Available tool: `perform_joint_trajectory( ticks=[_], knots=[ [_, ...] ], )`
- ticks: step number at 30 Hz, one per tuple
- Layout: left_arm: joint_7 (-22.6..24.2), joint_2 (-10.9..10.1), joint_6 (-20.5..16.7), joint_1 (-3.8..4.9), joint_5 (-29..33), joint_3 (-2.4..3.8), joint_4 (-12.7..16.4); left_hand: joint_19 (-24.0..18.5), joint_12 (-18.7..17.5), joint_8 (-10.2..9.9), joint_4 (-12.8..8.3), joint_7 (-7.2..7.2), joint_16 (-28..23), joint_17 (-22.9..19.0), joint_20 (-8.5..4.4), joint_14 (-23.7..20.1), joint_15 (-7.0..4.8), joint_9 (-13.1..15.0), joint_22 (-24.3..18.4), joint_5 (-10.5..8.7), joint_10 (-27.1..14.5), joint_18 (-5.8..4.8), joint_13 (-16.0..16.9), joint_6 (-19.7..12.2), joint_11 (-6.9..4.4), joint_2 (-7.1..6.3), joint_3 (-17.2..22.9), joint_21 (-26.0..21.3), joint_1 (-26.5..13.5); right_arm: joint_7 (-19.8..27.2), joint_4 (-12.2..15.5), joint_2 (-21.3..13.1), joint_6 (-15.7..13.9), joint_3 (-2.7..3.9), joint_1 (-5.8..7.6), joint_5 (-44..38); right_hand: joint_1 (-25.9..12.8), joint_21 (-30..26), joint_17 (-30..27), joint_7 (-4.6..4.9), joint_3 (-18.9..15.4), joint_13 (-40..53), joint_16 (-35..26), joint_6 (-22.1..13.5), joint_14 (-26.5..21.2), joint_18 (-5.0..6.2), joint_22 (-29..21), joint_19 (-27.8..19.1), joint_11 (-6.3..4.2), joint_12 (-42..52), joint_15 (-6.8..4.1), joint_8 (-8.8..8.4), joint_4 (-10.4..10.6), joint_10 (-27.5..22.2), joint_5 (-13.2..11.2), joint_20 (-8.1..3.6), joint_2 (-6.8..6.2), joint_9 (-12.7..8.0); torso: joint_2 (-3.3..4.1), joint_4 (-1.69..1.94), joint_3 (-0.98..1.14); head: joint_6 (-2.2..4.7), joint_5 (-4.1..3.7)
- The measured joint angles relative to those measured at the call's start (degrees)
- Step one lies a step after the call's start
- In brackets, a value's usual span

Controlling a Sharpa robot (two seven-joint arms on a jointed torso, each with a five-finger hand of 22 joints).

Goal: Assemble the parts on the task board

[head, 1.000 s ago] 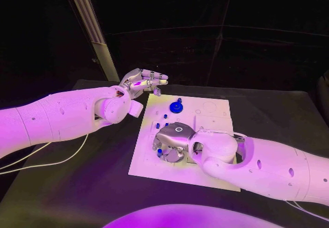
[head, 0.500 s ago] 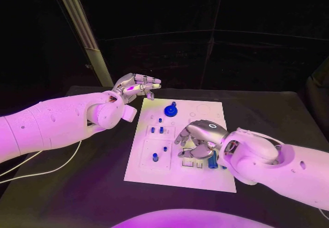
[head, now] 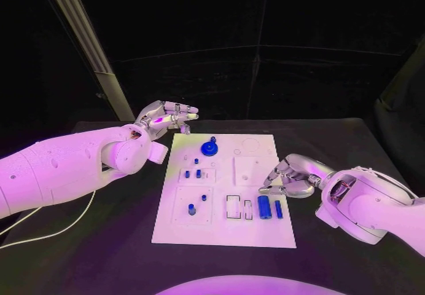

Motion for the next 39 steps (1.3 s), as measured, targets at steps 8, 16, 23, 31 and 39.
perform_joint_trajectory(
  ticks=[8,16,23,31,39],
  knots=[
    [-0.04,-0.13,0.05,0.00,0.00,-0.07,0.03,0.00,0.00,0.00,0.00,0.00,0.00,0.00,0.00,0.00,0.00,0.00,0.00,0.00,0.00,0.00,-0.05,0.00,0.00,0.00,0.00,0.00,0.00,-10.07,0.05,0.26,2.50,-0.07,-0.52,-2.05,1.48,1.31,4.04,-0.06,-2.34,13.74,2.84,-0.69,0.00,0.01,-0.01,0.00,-0.18,12.01,0.00,0.00,7.85,-0.63,0.15,0.00,-1.35,4.96,-0.01,-0.10,0.02,-0.25,-0.58],
    [-0.06,-0.34,0.12,0.00,0.00,-0.12,0.08,0.00,0.00,0.00,0.00,0.00,0.00,0.01,0.00,0.00,0.00,0.01,0.01,0.00,0.00,0.00,-0.04,0.00,0.00,0.00,0.00,0.00,0.00,-16.60,-0.26,1.97,5.49,-0.11,-1.41,-6.22,1.04,1.73,5.48,0.06,-4.47,16.87,3.89,-1.40,0.01,-0.89,-0.01,-0.01,-0.18,14.45,0.01,0.00,9.13,-0.63,0.15,0.01,-1.79,7.07,-0.01,-0.01,-0.03,-0.46,-0.75],
    [-0.07,-0.45,0.16,0.00,0.00,-0.14,0.11,0.00,0.00,0.00,0.00,0.00,0.00,0.01,0.00,0.00,0.00,0.01,0.01,0.00,0.00,0.00,-0.04,0.00,0.00,0.00,0.00,0.00,0.00,-18.75,-0.59,3.61,7.15,-0.13,-1.87,-8.99,1.04,2.13,5.48,0.06,-4.80,18.06,4.26,-1.39,0.01,-0.88,-0.01,-0.01,-0.18,15.48,0.01,0.00,9.14,-0.63,0.15,0.01,-1.79,7.74,0.05,0.00,-0.03,-0.63,-0.73],
    [-0.10,-0.50,0.21,0.00,0.00,-0.16,0.09,0.00,0.00,0.00,0.00,0.00,0.00,0.01,0.00,0.00,0.00,0.01,0.01,0.00,0.00,0.00,-0.04,0.00,0.00,0.00,0.00,0.00,0.00,-19.56,-0.80,4.78,8.15,-0.14,-2.08,-11.31,1.04,2.80,5.47,0.06,-4.96,20.02,5.11,-1.39,0.01,-0.88,-0.02,-0.01,0.04,17.35,0.02,0.00,8.98,-0.41,0.15,0.01,-1.78,8.71,0.08,0.03,-0.02,-0.86,-0.66],
    [-0.12,-0.53,0.25,-0.01,0.00,-0.19,0.07,0.00,0.00,0.00,0.00,0.00,0.00,0.01,0.00,0.00,0.00,0.02,0.01,0.00,0.00,0.00,-0.04,0.00,0.00,0.00,0.00,0.00,0.00,-19.79,-1.41,5.94,9.14,-0.10,-2.77,-12.55,1.06,3.07,5.47,0.06,-4.96,21.48,5.71,-1.39,0.01,-0.87,-0.02,-0.01,-0.10,18.48,0.02,0.00,8.98,-0.27,0.15,0.01,-1.76,9.51,0.09,0.05,-0.03,-1.08,-0.62]
  ],
)
